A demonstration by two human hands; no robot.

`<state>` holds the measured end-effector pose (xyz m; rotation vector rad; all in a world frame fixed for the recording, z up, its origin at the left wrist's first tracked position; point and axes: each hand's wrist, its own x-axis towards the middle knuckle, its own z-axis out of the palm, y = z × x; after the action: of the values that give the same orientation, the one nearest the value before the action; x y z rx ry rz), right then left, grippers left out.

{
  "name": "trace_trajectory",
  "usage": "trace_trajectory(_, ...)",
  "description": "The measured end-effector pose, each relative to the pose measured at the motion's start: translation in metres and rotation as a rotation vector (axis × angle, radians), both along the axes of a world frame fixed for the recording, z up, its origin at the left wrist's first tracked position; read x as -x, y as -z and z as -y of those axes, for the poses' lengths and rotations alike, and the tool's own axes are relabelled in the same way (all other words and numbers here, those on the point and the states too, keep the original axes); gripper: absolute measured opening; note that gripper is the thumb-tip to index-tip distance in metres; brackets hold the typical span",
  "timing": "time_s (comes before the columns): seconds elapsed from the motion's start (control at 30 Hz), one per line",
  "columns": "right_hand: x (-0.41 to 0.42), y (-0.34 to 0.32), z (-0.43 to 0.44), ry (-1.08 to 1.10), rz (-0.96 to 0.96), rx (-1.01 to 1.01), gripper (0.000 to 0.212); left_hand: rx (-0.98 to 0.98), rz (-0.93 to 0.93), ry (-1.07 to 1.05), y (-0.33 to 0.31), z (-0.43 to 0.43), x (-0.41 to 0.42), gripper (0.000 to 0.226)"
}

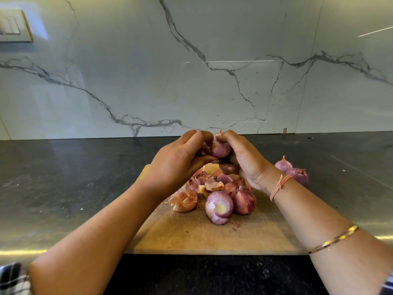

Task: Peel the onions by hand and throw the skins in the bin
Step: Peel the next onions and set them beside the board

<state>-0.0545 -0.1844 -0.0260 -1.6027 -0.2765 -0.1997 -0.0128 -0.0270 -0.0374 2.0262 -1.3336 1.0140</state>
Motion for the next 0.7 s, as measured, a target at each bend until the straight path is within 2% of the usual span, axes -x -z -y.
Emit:
trace_trajectory(0.2, 0.0025, -0.0005, 0.0012, -0.008, 0.006, 0.017, 0.033, -0.02, -0.02, 0.004, 0.0008, -0.0002, -0.0008, 0.025)
trace_trajectory(0.33, 0.0035, -0.0021, 0.0005, -0.075, -0.027, -0.099, 0.038, 0.009, -0.03, -0.016, -0.0008, 0.0002, -0.001, 0.022)
trace_trajectory(0.43, 0.0, -0.0017, 0.0008, -0.051, -0.013, -0.11, 0.025, 0.027, -0.184, -0.004, -0.0013, -0.0005, 0.0015, 0.039)
trace_trajectory(0.5, -0.0025, -0.001, 0.0021, -0.022, 0.01, -0.122, 0.024, 0.081, -0.31, 0.008, -0.001, 0.0001, 0.0031, 0.048)
trace_trajectory(0.6, -0.0037, -0.0006, 0.0027, -0.028, 0.033, -0.179, 0.029, 0.216, -0.411, 0.026, 0.0008, 0.0016, 0.0031, 0.029)
trace_trajectory(0.7, -0.0034, -0.0002, 0.0021, -0.052, 0.045, -0.171, 0.033, 0.285, -0.476, 0.044, 0.002, 0.0037, 0.0037, 0.026)
